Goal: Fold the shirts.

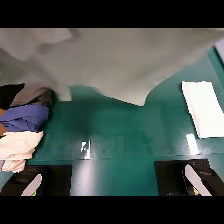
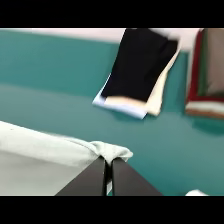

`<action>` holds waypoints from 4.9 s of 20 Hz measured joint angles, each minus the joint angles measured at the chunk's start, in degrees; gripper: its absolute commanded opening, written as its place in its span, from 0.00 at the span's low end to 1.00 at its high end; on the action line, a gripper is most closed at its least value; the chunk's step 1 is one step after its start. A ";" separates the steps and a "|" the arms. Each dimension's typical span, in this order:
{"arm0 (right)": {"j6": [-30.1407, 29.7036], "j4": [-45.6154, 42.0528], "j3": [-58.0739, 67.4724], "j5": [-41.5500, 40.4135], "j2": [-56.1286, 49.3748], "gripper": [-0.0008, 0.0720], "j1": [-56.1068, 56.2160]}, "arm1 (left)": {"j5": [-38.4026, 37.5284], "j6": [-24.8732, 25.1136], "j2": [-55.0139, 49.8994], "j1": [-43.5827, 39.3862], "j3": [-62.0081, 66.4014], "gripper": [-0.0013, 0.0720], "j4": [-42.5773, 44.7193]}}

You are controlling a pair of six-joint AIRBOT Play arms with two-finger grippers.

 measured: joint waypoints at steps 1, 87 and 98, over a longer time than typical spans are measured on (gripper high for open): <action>0.72 -1.81 3.45 0.85 0.20 0.04 0.00 | -0.17 -0.11 0.31 0.00 2.80 0.05 0.04; -2.45 -6.73 -59.78 3.15 -7.96 0.04 -2.91 | -21.86 -6.29 -2.71 1.60 -78.29 0.70 -0.76; -2.40 -6.60 -59.47 3.04 -7.78 0.04 -2.89 | -15.43 -7.98 -2.05 1.60 -89.37 0.70 -12.94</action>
